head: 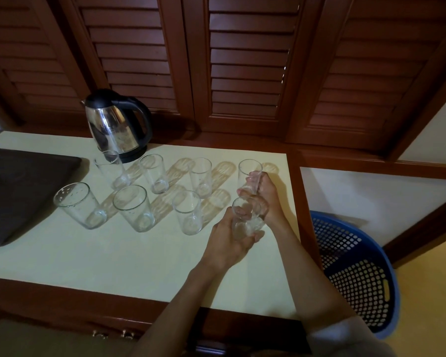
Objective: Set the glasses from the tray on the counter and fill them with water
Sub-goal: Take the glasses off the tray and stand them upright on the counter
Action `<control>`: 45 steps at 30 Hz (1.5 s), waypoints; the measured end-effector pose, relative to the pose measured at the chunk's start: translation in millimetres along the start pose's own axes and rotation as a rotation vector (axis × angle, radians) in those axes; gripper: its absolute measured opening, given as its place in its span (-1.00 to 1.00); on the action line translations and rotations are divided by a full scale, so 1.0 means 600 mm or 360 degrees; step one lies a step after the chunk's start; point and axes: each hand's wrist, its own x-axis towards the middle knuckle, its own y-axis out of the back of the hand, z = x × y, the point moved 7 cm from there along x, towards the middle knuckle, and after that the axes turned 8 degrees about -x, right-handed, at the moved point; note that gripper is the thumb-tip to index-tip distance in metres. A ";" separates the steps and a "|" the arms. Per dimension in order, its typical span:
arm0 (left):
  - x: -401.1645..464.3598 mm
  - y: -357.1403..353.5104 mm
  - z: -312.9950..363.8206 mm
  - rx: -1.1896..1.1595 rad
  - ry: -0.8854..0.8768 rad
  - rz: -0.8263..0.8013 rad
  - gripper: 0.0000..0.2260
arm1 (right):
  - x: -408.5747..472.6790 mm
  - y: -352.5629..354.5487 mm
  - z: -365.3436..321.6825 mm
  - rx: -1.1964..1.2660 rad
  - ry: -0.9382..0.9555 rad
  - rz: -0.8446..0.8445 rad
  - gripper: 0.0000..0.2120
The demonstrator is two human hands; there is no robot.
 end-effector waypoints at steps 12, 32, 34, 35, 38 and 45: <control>0.002 -0.004 -0.010 -0.0014 0.0053 0.0009 -0.57 | 0.017 0.013 0.017 -0.0248 0.0190 0.0051 -0.49; 0.003 0.024 0.013 -0.0127 0.0079 -0.0132 -0.36 | -0.030 0.031 -0.004 -0.0247 0.0181 -0.0098 0.04; -0.001 0.044 0.036 -0.0158 0.0015 -0.0103 -0.34 | -0.048 0.038 -0.017 -0.0265 0.0183 -0.0038 0.02; -0.003 0.054 0.052 -0.0187 -0.0021 -0.0101 -0.34 | -0.055 0.044 -0.030 -0.0247 0.0207 0.0010 0.00; -0.004 0.091 0.100 -0.0257 -0.0128 -0.0080 -0.33 | -0.072 0.052 -0.101 -0.0224 0.0331 0.0114 -0.08; 0.016 0.225 0.196 -0.0279 -0.0348 -0.0001 -0.40 | -0.115 -0.014 -0.261 -0.0477 0.0648 0.0036 -0.26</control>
